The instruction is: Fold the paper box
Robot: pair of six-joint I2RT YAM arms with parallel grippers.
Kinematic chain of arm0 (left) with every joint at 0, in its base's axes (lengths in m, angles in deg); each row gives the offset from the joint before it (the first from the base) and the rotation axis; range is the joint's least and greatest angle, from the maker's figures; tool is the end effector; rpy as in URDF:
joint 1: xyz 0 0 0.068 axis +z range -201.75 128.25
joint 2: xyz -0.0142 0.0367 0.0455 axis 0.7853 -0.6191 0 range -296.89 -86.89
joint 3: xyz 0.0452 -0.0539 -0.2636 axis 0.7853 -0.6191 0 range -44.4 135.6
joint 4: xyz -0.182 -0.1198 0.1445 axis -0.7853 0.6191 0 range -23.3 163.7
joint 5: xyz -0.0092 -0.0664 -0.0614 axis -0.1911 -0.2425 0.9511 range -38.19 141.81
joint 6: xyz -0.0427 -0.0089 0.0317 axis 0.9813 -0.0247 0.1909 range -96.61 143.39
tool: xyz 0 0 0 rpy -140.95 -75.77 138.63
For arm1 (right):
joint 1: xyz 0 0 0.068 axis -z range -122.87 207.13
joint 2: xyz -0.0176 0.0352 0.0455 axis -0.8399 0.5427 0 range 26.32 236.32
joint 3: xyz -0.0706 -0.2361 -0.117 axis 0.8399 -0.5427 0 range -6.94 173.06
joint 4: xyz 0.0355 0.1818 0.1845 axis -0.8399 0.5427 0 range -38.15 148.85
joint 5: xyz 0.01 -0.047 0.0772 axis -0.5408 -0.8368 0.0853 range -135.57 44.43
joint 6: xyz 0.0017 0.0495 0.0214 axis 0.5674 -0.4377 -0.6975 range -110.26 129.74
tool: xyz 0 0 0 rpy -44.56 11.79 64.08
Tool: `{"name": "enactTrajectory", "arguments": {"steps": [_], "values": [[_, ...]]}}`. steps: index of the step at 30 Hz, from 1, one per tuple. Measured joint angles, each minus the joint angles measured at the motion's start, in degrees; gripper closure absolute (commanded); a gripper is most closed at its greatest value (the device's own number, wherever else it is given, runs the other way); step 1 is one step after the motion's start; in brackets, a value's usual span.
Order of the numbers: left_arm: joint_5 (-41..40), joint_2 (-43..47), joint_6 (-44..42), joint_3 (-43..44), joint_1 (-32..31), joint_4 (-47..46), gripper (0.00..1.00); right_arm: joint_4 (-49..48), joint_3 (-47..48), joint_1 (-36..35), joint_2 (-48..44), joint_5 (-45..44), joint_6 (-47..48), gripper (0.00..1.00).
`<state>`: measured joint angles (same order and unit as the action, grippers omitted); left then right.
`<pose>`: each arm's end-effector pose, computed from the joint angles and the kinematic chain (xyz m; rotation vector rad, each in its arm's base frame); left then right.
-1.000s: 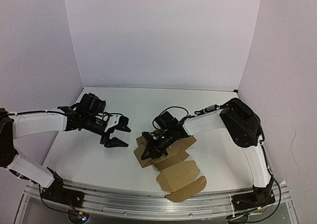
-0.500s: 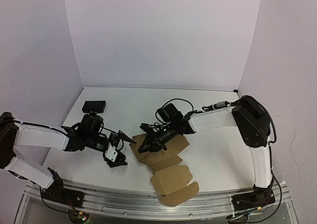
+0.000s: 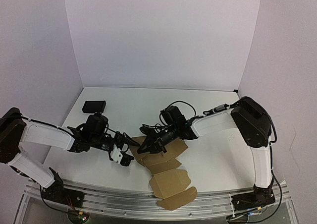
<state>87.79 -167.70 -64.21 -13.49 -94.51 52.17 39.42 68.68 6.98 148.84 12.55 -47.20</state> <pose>0.1806 -0.1957 0.1659 1.9917 0.5449 -0.2103 0.2649 0.3646 0.1456 0.5312 -2.3170 -1.7194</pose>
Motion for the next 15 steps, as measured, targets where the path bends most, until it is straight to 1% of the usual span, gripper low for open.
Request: {"name": "enactTrajectory", "arguments": {"steps": [3, 12, 15], "values": [[0.42, -0.47, -1.48, 1.0, -0.23, 1.55, 0.48, -3.29, -0.92, 0.0, 0.0, 0.72, -1.94, 0.94], [1.6, -1.34, -2.58, 3.05, -0.55, 4.46, 0.66, -9.04, -4.11, 0.0, 0.0, 1.54, -5.91, 0.92], [2.09, -1.34, -2.73, 3.39, -0.59, 4.67, 0.72, -9.98, -4.35, 0.0, 0.0, 1.91, -6.55, 0.86]]}}
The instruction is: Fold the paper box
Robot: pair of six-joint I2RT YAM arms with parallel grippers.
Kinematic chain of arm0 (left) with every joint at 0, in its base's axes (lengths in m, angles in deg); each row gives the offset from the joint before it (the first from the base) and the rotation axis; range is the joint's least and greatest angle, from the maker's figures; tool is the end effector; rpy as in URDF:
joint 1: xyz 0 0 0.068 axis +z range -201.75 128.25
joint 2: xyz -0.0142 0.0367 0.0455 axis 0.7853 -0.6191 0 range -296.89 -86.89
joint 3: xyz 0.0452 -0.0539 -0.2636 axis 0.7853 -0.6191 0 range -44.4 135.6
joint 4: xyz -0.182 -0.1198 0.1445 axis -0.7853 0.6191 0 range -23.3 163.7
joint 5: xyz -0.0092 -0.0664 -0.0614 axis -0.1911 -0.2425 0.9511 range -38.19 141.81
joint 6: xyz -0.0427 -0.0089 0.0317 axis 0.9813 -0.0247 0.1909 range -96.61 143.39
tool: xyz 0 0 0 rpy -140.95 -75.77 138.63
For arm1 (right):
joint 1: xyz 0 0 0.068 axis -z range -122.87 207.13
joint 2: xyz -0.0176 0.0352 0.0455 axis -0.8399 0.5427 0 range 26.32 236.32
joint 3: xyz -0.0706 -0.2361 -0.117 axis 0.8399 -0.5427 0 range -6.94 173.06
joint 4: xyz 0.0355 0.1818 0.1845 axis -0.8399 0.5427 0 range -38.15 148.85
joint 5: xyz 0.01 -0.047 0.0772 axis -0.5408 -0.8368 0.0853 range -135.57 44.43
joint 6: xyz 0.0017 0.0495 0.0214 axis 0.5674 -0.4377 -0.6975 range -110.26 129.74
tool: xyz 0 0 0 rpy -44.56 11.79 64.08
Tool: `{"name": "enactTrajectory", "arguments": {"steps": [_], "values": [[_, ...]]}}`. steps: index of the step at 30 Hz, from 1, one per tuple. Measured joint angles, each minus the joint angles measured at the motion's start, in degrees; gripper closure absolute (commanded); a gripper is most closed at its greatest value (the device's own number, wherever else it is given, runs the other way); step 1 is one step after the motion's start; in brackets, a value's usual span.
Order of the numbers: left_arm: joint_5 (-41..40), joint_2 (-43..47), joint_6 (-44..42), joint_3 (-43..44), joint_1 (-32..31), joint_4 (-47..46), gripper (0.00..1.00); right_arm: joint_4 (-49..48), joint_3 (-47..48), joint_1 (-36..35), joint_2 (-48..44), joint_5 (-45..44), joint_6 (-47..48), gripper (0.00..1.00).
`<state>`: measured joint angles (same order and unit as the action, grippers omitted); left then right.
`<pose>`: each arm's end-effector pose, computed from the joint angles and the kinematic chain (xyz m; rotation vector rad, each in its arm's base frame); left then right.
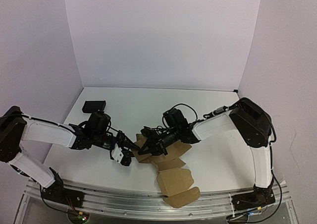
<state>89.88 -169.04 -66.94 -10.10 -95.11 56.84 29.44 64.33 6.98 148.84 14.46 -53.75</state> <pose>0.1836 -0.2037 0.1709 2.0278 0.4906 -0.2512 0.2598 0.3595 0.1382 0.4858 -2.2508 -1.7668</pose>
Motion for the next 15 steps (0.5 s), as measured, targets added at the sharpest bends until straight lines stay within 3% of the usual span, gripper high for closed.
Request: {"name": "enactTrajectory", "arguments": {"steps": [6, 12, 15], "values": [[0.79, 0.0, -0.93, 0.22, 0.0, 0.67, 0.83, -0.92, -0.61, 0.0, 0.02, 0.31, -1.2, 0.69], [1.02, 0.07, -2.33, 0.19, -0.11, 2.57, 0.85, -1.49, -0.95, 0.0, 0.02, 0.14, -2.17, 0.56], [1.0, 0.44, -2.89, 0.16, -0.09, 3.83, 0.87, -1.52, -1.07, -0.01, 0.02, -0.58, -2.64, 0.54]]}}
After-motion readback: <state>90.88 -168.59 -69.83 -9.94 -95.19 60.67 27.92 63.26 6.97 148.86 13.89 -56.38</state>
